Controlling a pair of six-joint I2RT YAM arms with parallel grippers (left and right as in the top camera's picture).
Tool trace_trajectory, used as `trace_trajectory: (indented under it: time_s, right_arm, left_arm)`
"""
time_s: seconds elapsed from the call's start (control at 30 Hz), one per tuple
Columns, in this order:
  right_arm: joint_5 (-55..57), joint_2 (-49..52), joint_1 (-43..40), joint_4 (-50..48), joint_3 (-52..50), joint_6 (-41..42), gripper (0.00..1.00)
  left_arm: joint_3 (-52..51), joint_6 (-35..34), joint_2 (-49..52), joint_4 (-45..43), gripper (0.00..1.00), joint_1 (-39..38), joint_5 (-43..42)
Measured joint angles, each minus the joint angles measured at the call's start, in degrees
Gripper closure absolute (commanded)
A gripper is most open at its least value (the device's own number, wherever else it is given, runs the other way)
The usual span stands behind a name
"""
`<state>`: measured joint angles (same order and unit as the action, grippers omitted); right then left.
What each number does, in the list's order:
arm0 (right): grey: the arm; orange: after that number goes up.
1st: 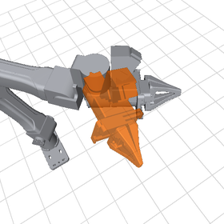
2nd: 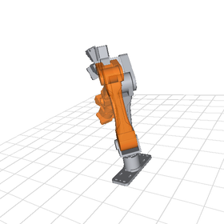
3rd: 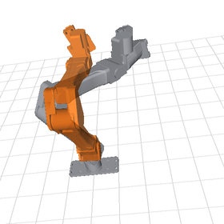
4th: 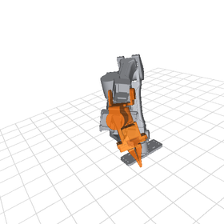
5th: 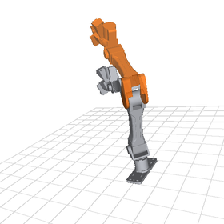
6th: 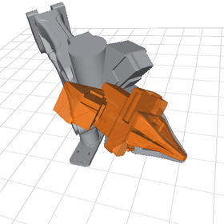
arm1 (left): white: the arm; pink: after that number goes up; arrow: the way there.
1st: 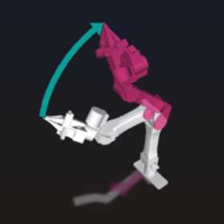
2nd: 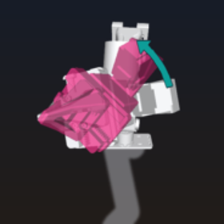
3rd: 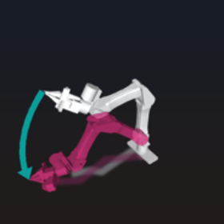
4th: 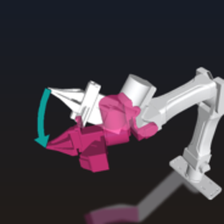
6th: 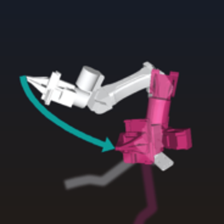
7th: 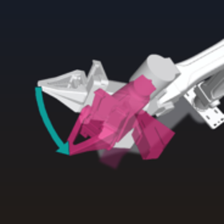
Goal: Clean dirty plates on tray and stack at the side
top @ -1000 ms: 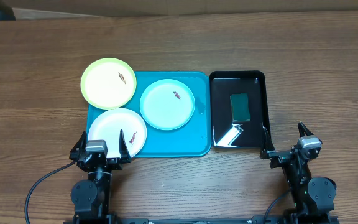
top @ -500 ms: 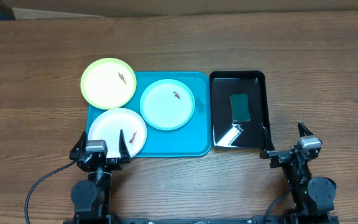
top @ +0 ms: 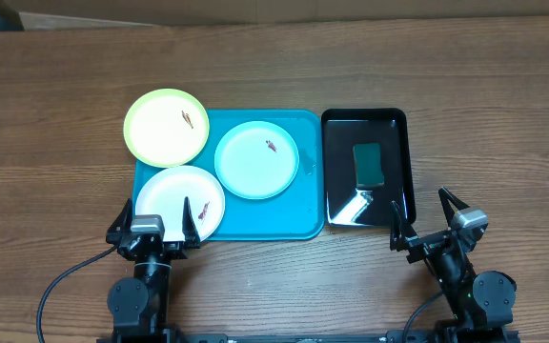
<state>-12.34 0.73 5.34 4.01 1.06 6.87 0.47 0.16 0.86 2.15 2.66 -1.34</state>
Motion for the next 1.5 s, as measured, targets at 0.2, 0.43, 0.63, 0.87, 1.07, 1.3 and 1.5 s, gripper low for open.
trace_trajectory:
  time_s: [0.2,0.43,0.63,0.87,1.07,1.3,1.5]
  right_arm:
    - [-1.01,0.0,0.0,1.46,0.13,5.42,0.0]
    - [-0.96,4.74,0.0,10.19,12.61,7.41,0.0]
    - [-0.94,22.03,-0.02,23.3,35.3,7.76,0.0]
    - [-1.09,52.19,-0.02,50.16,65.16,4.24,0.0]
    - [-7.89,71.36,0.0,60.96,79.8,3.13,0.0]
    - [-13.84,81.37,0.0,61.18,81.11,2.38,0.18]
    - [-8.46,86.4,1.29,60.63,81.11,3.67,0.18]
  left_arm:
    - [1.99,-3.26,0.0,3.87,0.0,0.0,-7.13]
    - [19.78,-7.37,4.52,18.69,0.0,0.0,-11.34]
    - [43.12,-6.97,20.94,33.68,0.0,0.0,-14.62]
    - [70.79,-5.62,47.91,61.2,0.0,0.0,-17.33]
    - [79.8,-5.57,63.73,66.31,0.0,0.0,-23.02]
    - [79.97,-10.03,74.62,68.39,0.16,-1.05,-23.08]
    - [80.0,-18.14,81.37,67.71,0.0,-7.67,-12.94]
